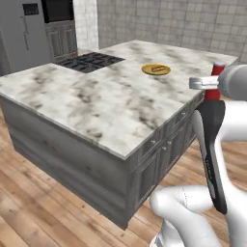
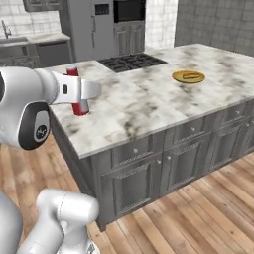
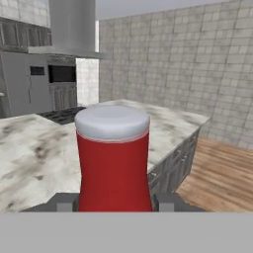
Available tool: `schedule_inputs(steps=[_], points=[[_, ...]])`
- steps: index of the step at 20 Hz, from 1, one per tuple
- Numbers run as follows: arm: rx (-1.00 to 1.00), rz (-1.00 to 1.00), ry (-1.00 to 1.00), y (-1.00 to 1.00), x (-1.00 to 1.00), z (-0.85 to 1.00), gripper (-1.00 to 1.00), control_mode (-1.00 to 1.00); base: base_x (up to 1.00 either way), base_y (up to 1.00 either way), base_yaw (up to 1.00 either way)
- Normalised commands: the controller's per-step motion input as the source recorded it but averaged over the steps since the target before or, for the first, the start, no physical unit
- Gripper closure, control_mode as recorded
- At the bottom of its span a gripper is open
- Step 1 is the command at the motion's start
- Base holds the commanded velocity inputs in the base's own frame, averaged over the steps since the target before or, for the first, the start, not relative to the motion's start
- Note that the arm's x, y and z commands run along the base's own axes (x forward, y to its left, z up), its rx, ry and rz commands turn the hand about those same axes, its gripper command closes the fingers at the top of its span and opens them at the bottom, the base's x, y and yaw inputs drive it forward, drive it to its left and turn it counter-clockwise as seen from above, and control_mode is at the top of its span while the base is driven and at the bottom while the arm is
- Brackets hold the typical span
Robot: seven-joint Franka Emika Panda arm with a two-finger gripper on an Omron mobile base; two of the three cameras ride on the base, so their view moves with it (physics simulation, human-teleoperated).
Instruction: Move the hot dog bun to the plate on the dining table and place the condiment next to that plate. Then navigate to the fridge and take the sausage and place it on the plate as well.
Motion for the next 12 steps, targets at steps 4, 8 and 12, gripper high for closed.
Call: schedule_inputs(steps=[4, 8, 12], points=[[0.00, 0.00, 0.00, 0.00, 0.00, 0.00, 1.00, 1.00, 0.39, -1.00, 0.04], [0.00, 0.00, 0.00, 0.00, 0.00, 0.00, 1.00, 1.00, 0.50, -1.00, 0.08], [0.00, 0.00, 0.00, 0.00, 0.00, 0.00, 1.00, 1.00, 0.57, -1.00, 0.13]])
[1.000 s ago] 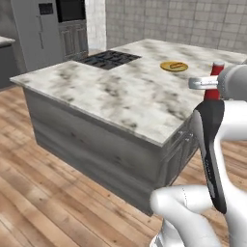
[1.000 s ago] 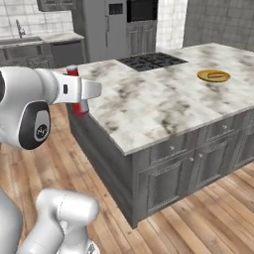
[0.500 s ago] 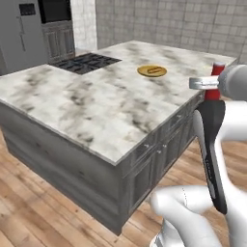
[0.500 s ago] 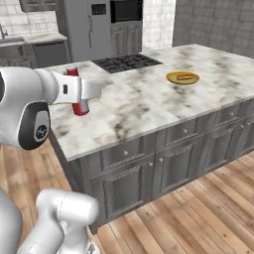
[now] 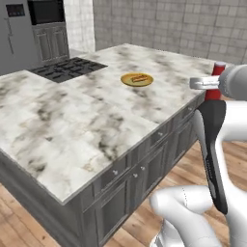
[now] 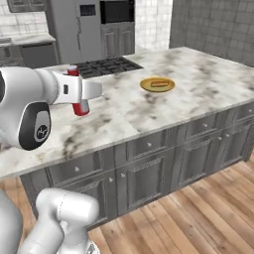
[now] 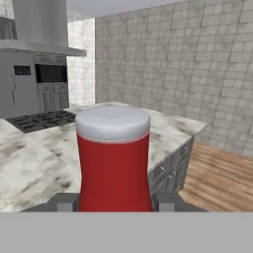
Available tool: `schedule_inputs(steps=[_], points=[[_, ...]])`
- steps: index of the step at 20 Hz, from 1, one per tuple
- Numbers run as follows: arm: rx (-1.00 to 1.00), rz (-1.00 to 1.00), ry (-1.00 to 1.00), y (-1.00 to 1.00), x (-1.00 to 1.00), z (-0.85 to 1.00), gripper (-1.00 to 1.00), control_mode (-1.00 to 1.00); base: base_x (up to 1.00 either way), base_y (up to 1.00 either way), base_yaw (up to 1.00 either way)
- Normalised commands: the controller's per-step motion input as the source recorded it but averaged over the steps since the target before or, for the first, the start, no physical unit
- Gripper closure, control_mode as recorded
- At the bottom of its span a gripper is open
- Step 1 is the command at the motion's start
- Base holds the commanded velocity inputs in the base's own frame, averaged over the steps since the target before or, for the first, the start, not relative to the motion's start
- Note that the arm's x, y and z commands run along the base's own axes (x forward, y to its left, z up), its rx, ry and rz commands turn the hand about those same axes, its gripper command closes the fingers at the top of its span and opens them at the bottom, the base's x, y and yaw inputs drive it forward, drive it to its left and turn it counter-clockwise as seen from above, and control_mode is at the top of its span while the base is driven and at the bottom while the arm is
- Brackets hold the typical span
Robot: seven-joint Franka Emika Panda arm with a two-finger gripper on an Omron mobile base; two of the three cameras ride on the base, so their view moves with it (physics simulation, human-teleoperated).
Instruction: Move the hot dog bun to the plate on the dining table and place the condiment next to that plate. Then navigate to the fridge and take the sausage and place it on the plate as well.
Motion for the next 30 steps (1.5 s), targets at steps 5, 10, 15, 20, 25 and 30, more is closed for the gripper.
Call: schedule_inputs(steps=[5, 10, 15, 20, 25, 30], points=[[0.00, 0.00, 0.00, 0.00, 0.00, 0.00, 1.00, 1.00, 0.62, -1.00, 0.19], [0.00, 0.00, 0.00, 0.00, 0.00, 0.00, 1.00, 1.00, 0.70, -0.94, 0.27], [0.00, 0.00, 0.00, 0.00, 0.00, 0.00, 1.00, 1.00, 0.85, -0.75, 0.37], [0.00, 0.00, 0.00, 0.00, 0.00, 0.00, 1.00, 1.00, 0.83, -0.71, 0.41], [0.00, 0.00, 0.00, 0.00, 0.00, 0.00, 1.00, 1.00, 0.76, -0.67, 0.44], [0.00, 0.00, 0.00, 0.00, 0.00, 0.00, 1.00, 1.00, 0.63, -0.24, 0.49]])
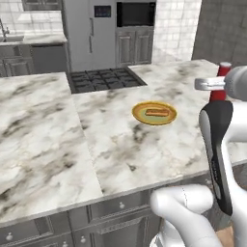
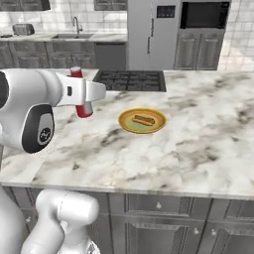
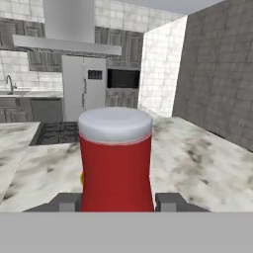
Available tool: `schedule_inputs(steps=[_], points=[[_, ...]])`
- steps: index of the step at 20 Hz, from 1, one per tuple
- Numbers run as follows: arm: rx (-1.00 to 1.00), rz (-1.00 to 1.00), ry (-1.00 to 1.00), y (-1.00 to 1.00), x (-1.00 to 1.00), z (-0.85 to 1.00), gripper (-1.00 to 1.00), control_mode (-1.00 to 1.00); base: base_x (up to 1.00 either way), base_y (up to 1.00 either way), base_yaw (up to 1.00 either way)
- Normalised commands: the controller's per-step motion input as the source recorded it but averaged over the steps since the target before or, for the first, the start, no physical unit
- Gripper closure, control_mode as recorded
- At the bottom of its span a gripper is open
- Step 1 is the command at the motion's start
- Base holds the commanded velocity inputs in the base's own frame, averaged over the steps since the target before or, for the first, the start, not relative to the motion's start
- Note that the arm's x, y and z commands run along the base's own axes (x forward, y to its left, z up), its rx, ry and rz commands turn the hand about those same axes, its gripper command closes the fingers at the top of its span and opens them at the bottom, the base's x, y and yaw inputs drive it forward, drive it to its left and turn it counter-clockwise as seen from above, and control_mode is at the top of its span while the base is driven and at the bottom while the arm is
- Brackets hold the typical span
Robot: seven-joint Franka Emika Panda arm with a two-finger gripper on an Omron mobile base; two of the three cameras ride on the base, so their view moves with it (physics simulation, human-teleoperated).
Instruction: Move the hot dog bun to the plate on the dining table and place the condiment next to that plate. Then navigate to the fridge and take the sausage and place it on the plate as well.
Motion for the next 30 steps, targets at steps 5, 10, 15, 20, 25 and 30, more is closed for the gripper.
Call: schedule_inputs(steps=[5, 10, 15, 20, 25, 30], points=[[0.00, 0.00, 0.00, 0.00, 0.00, 0.00, 1.00, 1.00, 0.47, -0.40, 0.50], [0.04, 0.16, -0.05, -0.34, 0.06, 0.00, 1.00, -1.00, 0.17, -0.44, 0.27], [0.12, 0.33, -0.07, -0.98, 0.02, -0.09, 1.00, -1.00, 0.00, 0.00, 0.00], [0.04, 0.30, -0.01, -0.74, 0.00, -0.40, 1.00, -1.00, 0.00, 0.00, 0.00], [0.00, 0.24, 0.04, -0.35, 0.08, -0.49, 1.00, -1.00, 0.00, 0.00, 0.00], [0.00, 0.09, 0.00, -0.54, 0.00, -0.50, 1.00, -1.00, 0.00, 0.00, 0.00]])
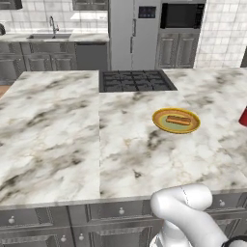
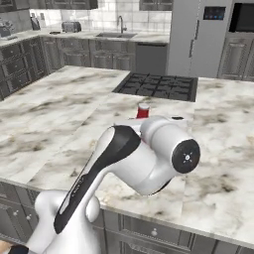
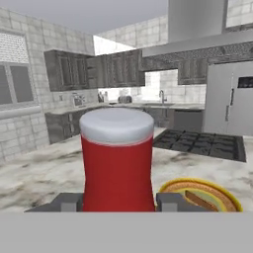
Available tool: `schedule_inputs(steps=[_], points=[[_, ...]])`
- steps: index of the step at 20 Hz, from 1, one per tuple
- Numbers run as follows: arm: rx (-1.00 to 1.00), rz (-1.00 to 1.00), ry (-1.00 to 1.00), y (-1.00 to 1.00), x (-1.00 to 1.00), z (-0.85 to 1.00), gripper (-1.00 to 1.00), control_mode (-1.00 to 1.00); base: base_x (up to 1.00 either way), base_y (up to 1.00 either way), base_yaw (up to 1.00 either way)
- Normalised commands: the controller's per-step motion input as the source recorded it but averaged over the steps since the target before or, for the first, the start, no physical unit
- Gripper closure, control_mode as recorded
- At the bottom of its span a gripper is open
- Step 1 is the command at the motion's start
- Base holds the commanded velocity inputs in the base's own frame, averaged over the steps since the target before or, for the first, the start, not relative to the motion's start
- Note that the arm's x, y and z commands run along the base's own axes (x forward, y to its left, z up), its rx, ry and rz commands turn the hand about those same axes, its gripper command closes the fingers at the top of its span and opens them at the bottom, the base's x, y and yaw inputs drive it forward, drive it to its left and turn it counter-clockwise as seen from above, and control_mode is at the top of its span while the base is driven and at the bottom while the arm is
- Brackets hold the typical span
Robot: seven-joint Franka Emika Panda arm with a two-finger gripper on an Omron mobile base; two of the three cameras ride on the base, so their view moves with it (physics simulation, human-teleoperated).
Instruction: Move the hot dog bun to the plate on the dining table and place the condiment next to that plate. Then navigate to the fridge and take the sausage and place it on the plate as well.
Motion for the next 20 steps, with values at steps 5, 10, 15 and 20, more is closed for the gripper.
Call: schedule_inputs(steps=[5, 10, 15, 20], points=[[-0.06, 0.08, 0.00, -0.29, 0.10, -0.54, 1.00, -1.00, 0.00, 0.00, 0.00], [-0.02, 0.07, 0.00, -0.10, 0.32, -0.50, 1.00, -1.00, 0.00, 0.00, 0.00], [0.00, 0.03, 0.00, -0.08, 0.49, -0.45, 1.00, -1.00, 0.00, 0.00, 0.00], [0.00, 0.01, 0.00, -0.11, 0.57, -0.46, 1.00, -1.00, 0.00, 0.00, 0.00]])
